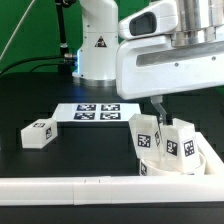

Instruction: Assemble stool

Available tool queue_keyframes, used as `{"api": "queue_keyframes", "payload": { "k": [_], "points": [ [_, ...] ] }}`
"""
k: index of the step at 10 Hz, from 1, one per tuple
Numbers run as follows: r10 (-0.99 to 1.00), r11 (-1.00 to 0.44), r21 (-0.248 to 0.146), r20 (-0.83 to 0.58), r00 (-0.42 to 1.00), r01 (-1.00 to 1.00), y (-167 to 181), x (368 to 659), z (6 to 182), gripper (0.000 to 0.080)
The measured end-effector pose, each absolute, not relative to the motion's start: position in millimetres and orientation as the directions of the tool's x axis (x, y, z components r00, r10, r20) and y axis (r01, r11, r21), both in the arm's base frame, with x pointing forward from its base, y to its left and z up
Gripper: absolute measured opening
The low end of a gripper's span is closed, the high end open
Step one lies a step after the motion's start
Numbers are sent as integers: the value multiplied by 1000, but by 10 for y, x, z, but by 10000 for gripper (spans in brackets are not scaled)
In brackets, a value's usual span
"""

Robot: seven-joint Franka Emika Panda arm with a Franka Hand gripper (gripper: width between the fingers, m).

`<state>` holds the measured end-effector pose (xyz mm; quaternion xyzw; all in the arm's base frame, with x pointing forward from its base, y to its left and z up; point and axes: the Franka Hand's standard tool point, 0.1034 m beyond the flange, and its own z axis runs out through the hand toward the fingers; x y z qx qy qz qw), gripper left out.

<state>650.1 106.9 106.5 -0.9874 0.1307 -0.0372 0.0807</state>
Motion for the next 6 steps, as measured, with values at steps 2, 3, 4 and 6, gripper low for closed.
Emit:
{"api": "queue_keyframes", "payload": {
  "k": [2,3,4,6],
  "points": [
    [-17,-990,-140,91,996,-4,1025,6498,1052,649],
    [9,-991,-131,90,996,20,989,6480,1030,649],
    [220,-970,-70,135,966,231,880,6501,1006,649],
    [481,-875,34,193,856,484,746,6624,1072,649]
  ]
}}
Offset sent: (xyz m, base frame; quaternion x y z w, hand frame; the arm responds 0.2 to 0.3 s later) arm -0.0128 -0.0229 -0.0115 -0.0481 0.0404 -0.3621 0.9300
